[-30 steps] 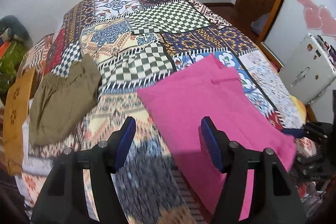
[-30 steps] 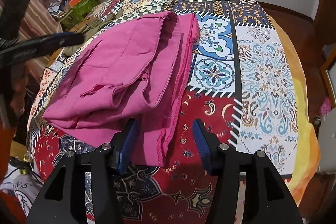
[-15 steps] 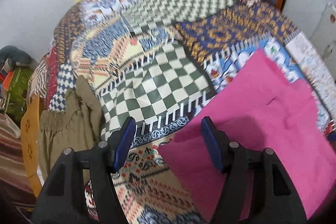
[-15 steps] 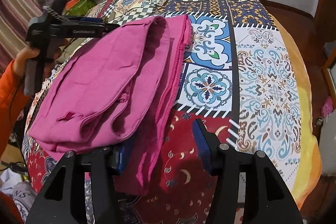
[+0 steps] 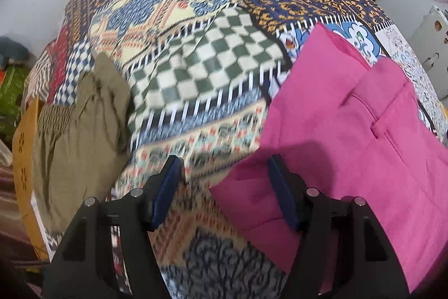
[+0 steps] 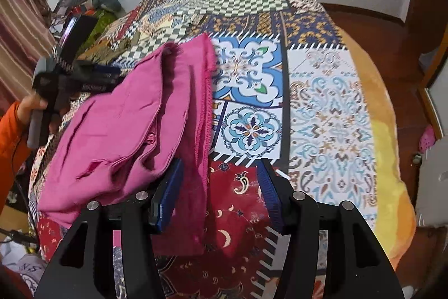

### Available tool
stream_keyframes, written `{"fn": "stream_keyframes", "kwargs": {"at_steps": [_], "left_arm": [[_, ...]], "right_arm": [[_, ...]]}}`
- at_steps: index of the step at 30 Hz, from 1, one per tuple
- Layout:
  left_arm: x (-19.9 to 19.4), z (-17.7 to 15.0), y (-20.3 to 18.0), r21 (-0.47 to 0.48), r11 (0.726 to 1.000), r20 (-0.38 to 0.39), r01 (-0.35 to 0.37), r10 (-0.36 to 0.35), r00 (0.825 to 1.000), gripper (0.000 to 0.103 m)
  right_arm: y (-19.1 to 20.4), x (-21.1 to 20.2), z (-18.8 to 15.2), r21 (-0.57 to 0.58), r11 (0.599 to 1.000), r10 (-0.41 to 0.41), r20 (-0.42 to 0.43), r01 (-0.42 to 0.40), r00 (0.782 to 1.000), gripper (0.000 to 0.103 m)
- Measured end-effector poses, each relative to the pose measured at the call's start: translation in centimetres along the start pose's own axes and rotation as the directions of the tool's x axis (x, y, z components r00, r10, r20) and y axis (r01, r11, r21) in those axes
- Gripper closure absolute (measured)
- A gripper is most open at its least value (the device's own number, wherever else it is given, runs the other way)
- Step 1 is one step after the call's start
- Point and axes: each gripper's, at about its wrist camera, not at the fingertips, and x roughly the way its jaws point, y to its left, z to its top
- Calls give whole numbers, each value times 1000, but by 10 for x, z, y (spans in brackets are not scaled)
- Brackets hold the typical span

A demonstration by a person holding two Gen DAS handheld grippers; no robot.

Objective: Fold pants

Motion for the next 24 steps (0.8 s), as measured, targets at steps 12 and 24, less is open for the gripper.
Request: {"fn": "stream_keyframes", "kwargs": {"at_steps": [12,24], "left_arm": [[-34,-63,22,-132,991,16,-8,10,1000,38],[-61,-114,31,-188,982,44,20,-12,999,38]], "right_arm": [[9,-23,-15,-30,999,-23,22,24,999,52],[30,-12,-32,-89,996,-20,-53,15,998,52]]}}
